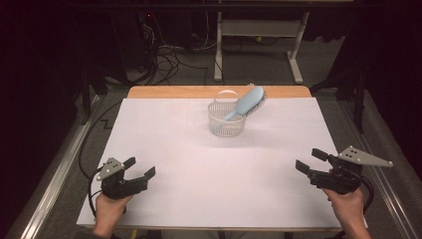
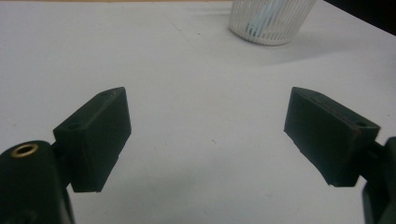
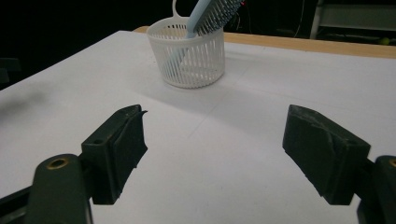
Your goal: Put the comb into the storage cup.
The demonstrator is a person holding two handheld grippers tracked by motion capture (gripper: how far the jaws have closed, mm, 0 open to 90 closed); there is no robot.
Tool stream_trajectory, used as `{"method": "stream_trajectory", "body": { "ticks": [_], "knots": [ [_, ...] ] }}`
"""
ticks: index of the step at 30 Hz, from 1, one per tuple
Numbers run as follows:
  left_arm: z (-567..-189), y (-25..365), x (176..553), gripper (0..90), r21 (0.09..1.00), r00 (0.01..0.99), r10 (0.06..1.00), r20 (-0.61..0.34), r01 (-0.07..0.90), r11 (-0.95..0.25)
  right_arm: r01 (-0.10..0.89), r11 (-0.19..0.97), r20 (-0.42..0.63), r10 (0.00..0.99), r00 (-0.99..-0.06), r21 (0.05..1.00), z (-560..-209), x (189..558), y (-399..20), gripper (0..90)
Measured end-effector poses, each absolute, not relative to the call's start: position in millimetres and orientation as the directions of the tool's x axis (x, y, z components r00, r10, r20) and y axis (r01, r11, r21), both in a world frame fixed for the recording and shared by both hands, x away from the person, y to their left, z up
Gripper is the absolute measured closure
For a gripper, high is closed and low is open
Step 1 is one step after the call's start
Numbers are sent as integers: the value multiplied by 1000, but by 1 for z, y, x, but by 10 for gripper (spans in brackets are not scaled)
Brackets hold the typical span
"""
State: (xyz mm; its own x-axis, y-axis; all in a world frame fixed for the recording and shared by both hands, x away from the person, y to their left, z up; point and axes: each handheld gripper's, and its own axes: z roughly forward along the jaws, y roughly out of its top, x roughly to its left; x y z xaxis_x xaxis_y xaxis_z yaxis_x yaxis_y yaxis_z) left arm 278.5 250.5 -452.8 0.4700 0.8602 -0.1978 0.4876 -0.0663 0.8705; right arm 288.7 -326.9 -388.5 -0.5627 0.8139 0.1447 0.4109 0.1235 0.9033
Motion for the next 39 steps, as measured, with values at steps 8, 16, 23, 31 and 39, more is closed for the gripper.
{"method": "stream_trajectory", "body": {
  "ticks": [8,16,23,31,39],
  "knots": [
    [-453,250,279,141,870,470,861,-197,488,-67,427,104,171,812,-558,898,-396,286,-332,216],
    [-453,250,278,141,871,470,860,-196,487,-68,428,101,174,813,-556,898,-401,285,-332,215],
    [-453,251,278,141,871,470,860,-199,488,-65,422,97,171,815,-553,901,-406,284,-335,207],
    [-453,251,279,141,870,468,861,-200,488,-63,432,83,178,830,-529,898,-414,285,-340,207],
    [-453,251,278,141,871,469,861,-199,487,-64,441,86,174,839,-516,893,-421,286,-341,206]
  ]
}}
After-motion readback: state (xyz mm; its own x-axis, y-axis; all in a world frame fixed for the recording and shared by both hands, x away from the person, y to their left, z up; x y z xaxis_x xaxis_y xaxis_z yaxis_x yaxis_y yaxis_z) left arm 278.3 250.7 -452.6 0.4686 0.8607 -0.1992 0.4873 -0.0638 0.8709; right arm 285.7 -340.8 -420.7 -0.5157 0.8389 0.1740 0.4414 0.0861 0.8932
